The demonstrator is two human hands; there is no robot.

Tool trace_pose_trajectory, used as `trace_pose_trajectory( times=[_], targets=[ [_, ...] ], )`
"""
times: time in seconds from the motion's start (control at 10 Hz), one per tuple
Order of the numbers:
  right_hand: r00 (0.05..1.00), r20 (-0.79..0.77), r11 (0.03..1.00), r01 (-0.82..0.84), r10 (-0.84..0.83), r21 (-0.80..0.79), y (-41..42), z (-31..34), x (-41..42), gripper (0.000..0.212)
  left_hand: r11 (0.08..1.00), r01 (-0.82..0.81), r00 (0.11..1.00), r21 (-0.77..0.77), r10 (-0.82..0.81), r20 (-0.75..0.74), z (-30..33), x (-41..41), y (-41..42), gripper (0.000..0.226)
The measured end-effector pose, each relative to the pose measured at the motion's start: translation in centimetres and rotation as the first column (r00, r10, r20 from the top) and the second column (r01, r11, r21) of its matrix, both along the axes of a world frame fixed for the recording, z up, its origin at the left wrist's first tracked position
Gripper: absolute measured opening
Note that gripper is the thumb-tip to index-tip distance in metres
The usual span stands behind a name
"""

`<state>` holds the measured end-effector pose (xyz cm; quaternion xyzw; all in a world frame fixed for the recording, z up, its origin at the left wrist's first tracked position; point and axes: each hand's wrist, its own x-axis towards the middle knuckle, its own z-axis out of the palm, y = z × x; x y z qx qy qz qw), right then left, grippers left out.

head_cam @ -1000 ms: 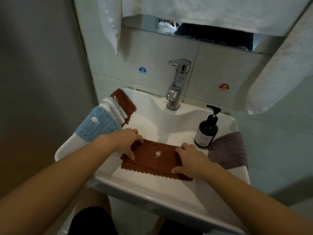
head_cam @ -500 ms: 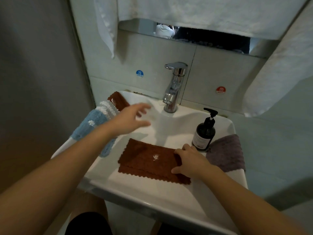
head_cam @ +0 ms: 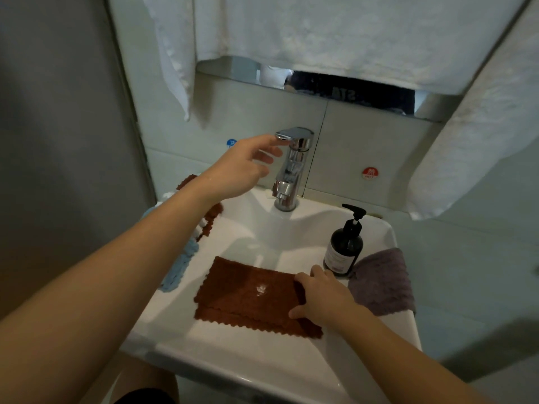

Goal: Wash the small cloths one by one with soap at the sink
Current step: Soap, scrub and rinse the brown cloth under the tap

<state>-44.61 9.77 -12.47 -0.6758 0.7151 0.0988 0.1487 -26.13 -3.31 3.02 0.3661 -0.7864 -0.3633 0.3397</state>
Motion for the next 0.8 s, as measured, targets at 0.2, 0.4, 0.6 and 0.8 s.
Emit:
trace_pose_trajectory(
  times=[0.2,0.4,0.6,0.8],
  targets=[
    [1.000,0.004,1.000,0.009,-0.009,0.009,-0.1,0.0,0.0,0.086,1.000,0.010,1.000,0.008,-0.010,-0.007,0.7,-0.1,0.0,0.060],
    [1.000,0.017,1.000,0.015,-0.016,0.008,-0.1,-0.1,0.1,0.084,0.999,0.029,0.998,0.025,-0.027,-0.052,1.1,-0.4,-0.1,0.057],
    [1.000,0.012,1.000,0.015,-0.015,0.018,-0.1,-0.1,0.1,0.084,0.997,0.050,0.997,0.052,-0.046,-0.069,1.5,-0.5,-0.3,0.057],
    [1.000,0.009,1.000,0.013,-0.013,0.026,-0.2,0.0,0.1,0.084,0.998,0.052,0.997,0.046,-0.050,-0.052,1.6,-0.5,-0.3,0.054]
  ],
)
